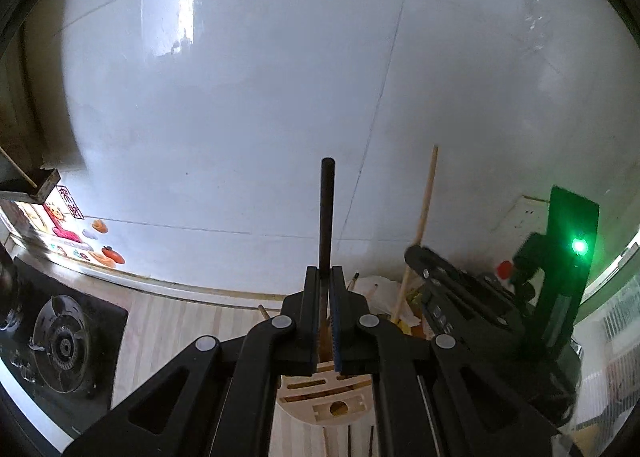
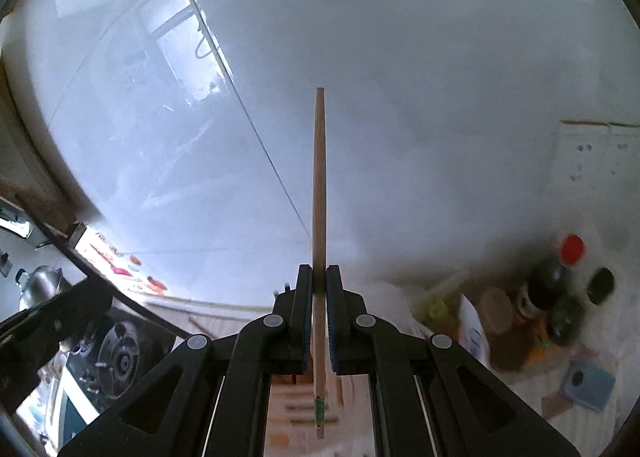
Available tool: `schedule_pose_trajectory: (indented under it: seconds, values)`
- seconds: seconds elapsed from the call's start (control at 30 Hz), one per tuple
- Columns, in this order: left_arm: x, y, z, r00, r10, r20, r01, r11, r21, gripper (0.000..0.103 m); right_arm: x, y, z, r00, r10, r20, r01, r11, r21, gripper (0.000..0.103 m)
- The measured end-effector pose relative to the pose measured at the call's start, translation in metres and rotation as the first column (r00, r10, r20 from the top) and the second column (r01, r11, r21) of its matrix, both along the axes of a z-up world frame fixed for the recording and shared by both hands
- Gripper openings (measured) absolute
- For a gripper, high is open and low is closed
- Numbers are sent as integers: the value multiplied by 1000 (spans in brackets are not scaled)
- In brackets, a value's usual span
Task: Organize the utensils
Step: 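Open both tools to drop the chopsticks into the holder, then grasp a light chopstick with the left tool while the right grasps another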
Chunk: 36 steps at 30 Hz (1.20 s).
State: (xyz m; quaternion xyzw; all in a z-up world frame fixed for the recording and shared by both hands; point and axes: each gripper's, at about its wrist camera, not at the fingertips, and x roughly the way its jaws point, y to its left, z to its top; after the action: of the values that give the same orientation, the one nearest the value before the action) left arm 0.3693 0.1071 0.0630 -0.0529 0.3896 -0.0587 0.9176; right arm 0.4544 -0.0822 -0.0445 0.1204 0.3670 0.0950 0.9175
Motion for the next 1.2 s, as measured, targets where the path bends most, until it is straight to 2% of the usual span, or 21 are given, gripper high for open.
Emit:
schedule_pose_trajectory:
  seconds: [0.37,0.53,0.6,0.67,0.7,0.73,0.77,0.8,0.83,0.9,0.97,1.0,1.07,1.2]
  values:
    - [12,4,-38,994,19,-112,-18,1000,14,2,21,13,-25,994,-3,112,4,1000,-10,7]
    - [9,4,-47,986,33,-161,-35,999,-9,5,18,15,-36,994,32,105,-30,999,-18,7]
    - [4,6,-40,989,35,-145,-41,998,-44,8,16,17,-38,995,59,76,-57,998,-21,7]
    - [-2,8,-30,991,57,-125,-61,998,-32,9,11,14,-35,996,74,49,-73,997,-15,8]
    - [-8,10,-23,992,68,-104,-71,997,-29,17,7,10,-33,997,69,44,-68,998,-12,9]
    - [-12,11,-18,993,76,-89,-79,997,-27,37,3,5,-30,997,61,42,-61,998,-6,16]
    - [-19,14,-12,994,90,-66,-91,995,-25,51,-3,-2,-25,998,48,39,-48,999,-1,22]
    - [-25,17,-9,994,102,-46,-103,994,-25,77,-9,-8,-21,999,36,39,-36,999,1,33]
    - [-31,19,-6,993,117,-25,-117,993,-19,88,-15,-14,-18,999,18,37,-18,1000,-4,42]
    - [-45,25,-5,989,147,13,-147,989,-6,89,-31,-26,-13,1000,-17,15,17,1000,-20,49]
    - [-58,31,-12,984,174,27,-174,985,5,100,-52,-40,-15,998,-60,-10,59,997,-43,51]
    - [-66,32,-18,982,186,33,-187,982,19,103,-61,-45,-17,997,-71,-19,70,996,-46,56]
    - [-76,33,-32,979,202,35,-204,977,61,103,-83,-60,-25,993,-107,-42,105,994,-40,65]
    - [-93,22,-72,980,196,-26,-191,971,143,103,-120,-84,-47,982,-167,-87,165,986,-22,78]
